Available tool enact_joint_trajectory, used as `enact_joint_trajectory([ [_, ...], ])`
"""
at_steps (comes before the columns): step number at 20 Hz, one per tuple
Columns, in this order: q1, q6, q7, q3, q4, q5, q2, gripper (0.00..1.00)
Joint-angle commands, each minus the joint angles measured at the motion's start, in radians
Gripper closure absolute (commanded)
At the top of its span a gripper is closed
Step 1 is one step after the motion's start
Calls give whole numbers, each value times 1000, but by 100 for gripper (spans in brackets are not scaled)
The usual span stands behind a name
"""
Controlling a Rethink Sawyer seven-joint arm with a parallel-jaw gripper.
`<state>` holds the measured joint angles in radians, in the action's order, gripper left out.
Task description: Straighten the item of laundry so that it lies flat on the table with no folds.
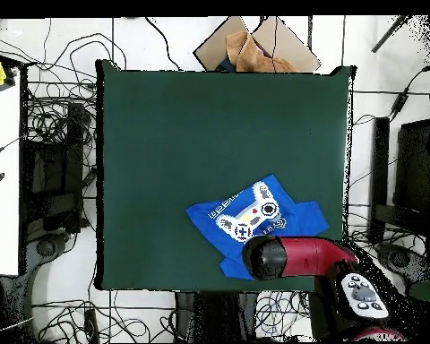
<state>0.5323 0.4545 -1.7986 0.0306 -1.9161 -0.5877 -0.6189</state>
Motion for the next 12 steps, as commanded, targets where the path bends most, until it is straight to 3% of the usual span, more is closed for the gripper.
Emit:
enact_joint_trajectory([
  [1, -48, 139, 32, 95, 2, 48, -84, 0],
  [7, -29, 171, 45, 117, 37, 49, -92, 0],
  [12, -15, 32, -37, 146, 53, 50, -28, 0],
])
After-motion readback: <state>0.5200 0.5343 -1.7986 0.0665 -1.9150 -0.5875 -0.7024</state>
